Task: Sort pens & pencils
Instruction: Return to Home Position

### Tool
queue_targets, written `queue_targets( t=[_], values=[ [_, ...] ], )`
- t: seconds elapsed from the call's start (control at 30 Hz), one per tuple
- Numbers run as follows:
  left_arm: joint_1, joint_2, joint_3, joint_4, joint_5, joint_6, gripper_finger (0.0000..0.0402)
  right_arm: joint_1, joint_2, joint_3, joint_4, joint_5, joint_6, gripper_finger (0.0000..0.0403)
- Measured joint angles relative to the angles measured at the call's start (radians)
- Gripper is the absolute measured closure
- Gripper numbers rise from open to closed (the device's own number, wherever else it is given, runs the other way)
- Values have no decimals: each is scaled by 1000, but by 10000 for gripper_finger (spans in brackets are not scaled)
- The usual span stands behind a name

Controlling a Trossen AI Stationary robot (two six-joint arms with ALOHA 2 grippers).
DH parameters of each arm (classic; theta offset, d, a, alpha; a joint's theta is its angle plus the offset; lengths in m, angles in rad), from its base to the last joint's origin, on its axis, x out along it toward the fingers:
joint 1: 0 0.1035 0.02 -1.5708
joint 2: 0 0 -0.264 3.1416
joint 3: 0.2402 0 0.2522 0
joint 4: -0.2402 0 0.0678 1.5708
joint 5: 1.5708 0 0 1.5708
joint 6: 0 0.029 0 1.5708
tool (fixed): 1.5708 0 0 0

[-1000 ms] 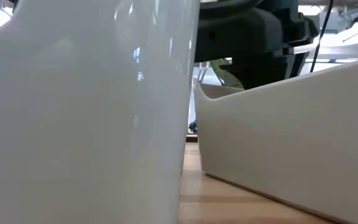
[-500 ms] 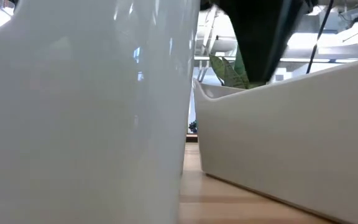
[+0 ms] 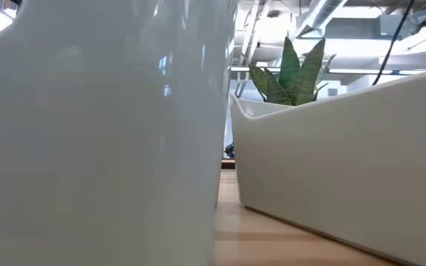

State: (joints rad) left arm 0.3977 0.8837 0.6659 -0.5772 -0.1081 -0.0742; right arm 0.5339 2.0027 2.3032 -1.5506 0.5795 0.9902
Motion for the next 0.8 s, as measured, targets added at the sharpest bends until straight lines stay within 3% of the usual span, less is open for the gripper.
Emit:
queue_targets(
  t=[0.13,0.27,0.4,0.53,0.8],
  values=[
    [0,0,0,10,0,0,323,-11,-116,0,125,196,-239,280],
    [0,0,0,55,-1,0,323,-47,-213,0,268,198,-487,280],
    [0,0,0,131,-1,-21,323,-117,-284,0,361,84,-700,280],
    [0,-1,0,221,-1,-44,323,-220,-346,0,419,-95,-891,280],
    [0,-1,0,418,-2,-79,323,-528,-445,0,399,-453,-1108,280]
  ],
)
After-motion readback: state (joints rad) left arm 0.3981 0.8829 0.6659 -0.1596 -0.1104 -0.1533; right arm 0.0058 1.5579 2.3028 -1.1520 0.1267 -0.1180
